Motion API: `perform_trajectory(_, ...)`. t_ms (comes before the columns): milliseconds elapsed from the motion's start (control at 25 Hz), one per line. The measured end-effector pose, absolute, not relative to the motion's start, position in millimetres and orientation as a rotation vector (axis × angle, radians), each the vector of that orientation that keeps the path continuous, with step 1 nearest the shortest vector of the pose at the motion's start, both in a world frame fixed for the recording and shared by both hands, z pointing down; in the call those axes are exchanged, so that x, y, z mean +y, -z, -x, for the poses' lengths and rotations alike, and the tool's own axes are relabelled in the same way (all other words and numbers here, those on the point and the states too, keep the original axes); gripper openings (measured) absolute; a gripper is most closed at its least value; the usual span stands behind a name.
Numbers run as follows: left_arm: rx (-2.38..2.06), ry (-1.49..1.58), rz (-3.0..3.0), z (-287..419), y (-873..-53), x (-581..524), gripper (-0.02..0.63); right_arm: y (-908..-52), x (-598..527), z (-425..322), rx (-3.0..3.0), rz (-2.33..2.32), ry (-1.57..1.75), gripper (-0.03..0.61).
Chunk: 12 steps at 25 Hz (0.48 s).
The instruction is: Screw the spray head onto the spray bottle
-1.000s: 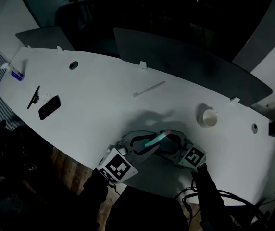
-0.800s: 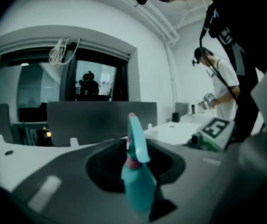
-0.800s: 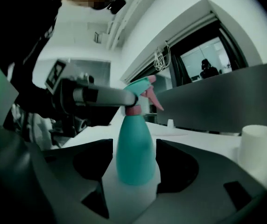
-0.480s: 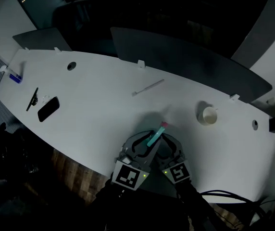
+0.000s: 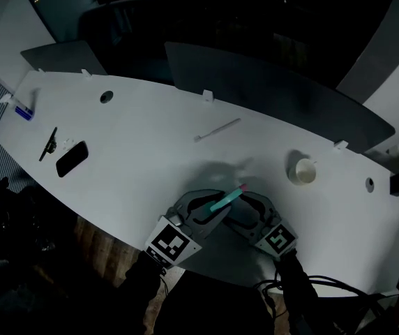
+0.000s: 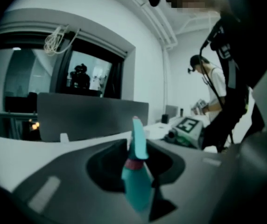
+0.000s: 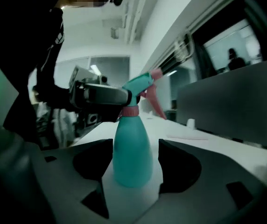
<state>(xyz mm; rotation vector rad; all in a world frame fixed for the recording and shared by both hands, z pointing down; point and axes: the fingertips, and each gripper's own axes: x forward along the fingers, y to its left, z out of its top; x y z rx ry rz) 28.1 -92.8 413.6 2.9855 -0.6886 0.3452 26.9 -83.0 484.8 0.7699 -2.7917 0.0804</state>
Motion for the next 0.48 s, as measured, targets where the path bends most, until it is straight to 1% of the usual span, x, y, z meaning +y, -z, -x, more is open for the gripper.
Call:
perform_trajectory(120, -0.878, -0.296, -2.924, -30.4, -411.4, -96.3, 0.104, -491.3, -76.9, -31.2, -2.662, -1.188, -0.128, 0.288)
perform_trajectory(280, -1.083, -0.238, -2.842, -32.5, -409.6, -99.5, 0.102, -500.1, -85.7, -16.2, -2.570, -1.417, -0.103, 0.293)
perform_trajectory(360, -1.048, -0.225, -2.836, -30.5, -409.8, -99.4, 0.101, -499.2, -86.7, -14.3, -2.654, -1.292, -0.123, 0.293)
perform_trajectory(480, -0.770, -0.252, -2.869, -28.0, -412.3, -94.2, 0.098, -497.7, -82.1, -9.5, -2.826, -0.821, -0.143, 0.293)
